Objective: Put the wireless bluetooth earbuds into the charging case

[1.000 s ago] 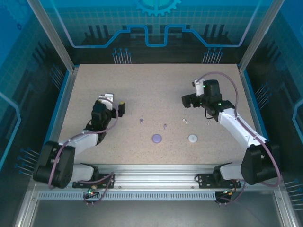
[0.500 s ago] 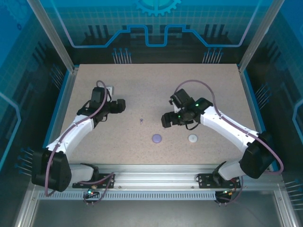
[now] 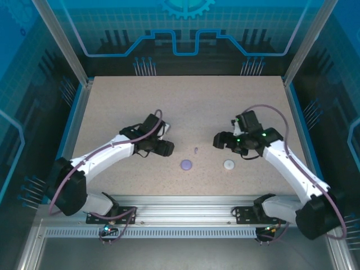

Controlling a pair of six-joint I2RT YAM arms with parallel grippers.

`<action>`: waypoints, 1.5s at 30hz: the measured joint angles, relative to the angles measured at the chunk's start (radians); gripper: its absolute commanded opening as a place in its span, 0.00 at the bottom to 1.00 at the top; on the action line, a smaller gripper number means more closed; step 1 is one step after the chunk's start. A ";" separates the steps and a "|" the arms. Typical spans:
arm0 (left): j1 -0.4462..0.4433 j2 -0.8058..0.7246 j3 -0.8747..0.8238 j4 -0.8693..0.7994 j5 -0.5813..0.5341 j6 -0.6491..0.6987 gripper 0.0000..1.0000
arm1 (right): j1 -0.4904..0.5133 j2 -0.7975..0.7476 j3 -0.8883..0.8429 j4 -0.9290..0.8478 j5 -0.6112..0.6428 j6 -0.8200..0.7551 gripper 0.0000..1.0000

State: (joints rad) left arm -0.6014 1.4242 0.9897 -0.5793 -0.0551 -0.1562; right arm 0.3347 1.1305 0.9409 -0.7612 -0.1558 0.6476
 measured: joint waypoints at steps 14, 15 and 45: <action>-0.271 0.273 0.164 -0.066 -0.064 0.051 0.67 | -0.152 -0.165 -0.145 0.037 -0.171 -0.039 0.81; -0.278 0.292 0.183 -0.071 -0.069 0.056 0.67 | -0.156 -0.172 -0.147 0.039 -0.175 -0.039 0.81; -0.306 0.532 0.362 -0.196 -0.079 0.023 0.64 | -0.181 -0.289 -0.201 0.045 -0.231 -0.045 0.80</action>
State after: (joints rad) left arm -0.9073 1.9564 1.3518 -0.7750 -0.1341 -0.1333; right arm 0.1535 0.8413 0.7403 -0.7158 -0.3870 0.6022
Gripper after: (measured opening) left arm 0.642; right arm 0.800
